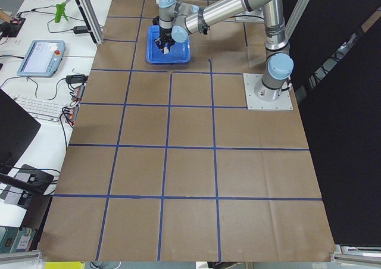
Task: Assemble white blocks and place on blue tray
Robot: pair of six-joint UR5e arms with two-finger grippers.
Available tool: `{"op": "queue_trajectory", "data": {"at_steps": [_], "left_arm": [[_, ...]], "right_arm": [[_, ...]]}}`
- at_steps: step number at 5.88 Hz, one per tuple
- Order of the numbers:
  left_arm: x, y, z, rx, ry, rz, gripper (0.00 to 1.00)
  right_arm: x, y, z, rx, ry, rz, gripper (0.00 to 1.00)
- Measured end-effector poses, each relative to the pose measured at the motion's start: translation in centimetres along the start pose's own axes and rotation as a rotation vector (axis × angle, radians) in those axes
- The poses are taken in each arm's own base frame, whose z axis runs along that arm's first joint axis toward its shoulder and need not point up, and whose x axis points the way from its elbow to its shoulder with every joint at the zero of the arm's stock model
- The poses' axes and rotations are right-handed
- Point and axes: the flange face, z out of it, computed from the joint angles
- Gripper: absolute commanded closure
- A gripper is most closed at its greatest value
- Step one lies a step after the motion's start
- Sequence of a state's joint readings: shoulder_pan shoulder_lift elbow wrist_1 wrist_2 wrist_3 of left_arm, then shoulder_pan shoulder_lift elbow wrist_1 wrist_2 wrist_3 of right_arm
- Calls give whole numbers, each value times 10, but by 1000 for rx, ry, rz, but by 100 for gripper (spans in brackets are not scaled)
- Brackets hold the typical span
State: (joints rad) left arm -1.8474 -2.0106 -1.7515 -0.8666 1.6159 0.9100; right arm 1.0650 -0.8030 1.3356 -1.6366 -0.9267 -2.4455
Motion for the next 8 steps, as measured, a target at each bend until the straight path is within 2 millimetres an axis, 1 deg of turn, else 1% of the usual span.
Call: {"op": "queue_trajectory", "data": {"at_steps": [1, 2, 3, 4, 5, 6, 7, 8], "left_arm": [[24, -21, 3, 6, 3, 116, 100], [34, -30, 8, 4, 5, 185, 100], [35, -34, 21, 3, 2, 206, 100], [33, -37, 35, 5, -4, 210, 72], [32, -38, 43, 3, -3, 210, 16], [32, -39, 48, 0, -1, 210, 15], [31, -39, 45, 3, -5, 209, 7], [27, -39, 28, 16, -22, 203, 7]], "right_arm": [[-1, 5, 5, 5, -5, 6, 0], [-2, 8, 7, 5, -8, 13, 0], [-3, 10, 8, 4, -12, 23, 1], [-4, 12, 10, 3, -17, 34, 14], [-5, 14, 11, 3, -19, 40, 37], [-5, 15, 11, 3, -19, 42, 55], [-5, 16, 9, -1, -17, 42, 70], [-4, 17, 8, -12, -16, 37, 77]]}}
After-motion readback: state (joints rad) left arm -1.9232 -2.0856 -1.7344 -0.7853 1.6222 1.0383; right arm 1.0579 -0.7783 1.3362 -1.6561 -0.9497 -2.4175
